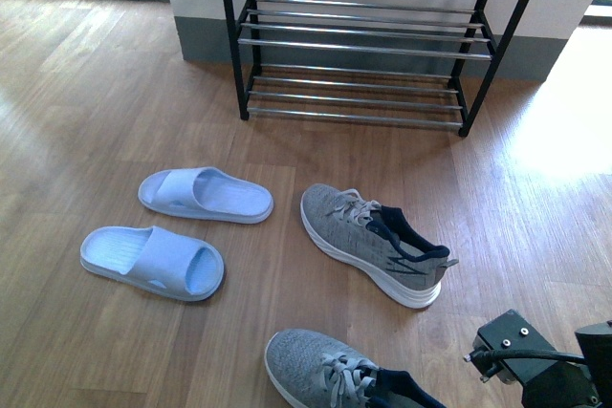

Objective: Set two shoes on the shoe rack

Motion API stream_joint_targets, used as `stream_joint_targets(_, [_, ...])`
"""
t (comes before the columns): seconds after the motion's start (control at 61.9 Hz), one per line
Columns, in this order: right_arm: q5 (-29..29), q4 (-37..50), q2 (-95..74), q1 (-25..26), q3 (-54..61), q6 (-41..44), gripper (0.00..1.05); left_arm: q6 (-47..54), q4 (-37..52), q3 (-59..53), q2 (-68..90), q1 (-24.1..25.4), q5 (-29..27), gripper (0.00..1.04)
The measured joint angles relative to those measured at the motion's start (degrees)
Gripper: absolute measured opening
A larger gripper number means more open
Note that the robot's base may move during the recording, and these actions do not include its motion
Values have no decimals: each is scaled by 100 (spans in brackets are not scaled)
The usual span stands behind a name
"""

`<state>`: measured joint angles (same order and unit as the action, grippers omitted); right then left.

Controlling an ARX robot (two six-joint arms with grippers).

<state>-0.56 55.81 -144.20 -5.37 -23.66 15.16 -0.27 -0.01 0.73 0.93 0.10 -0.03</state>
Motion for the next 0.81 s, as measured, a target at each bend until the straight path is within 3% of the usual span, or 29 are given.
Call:
stream_joint_targets(0.388, [39,-330,-673,-133,-841,-208,95,0,0,0,0,0,2,95])
stream_joint_targets(0.808, [-518,-490,-1150,-293,-1486,-343,95,0,0,0,0,0,2,95])
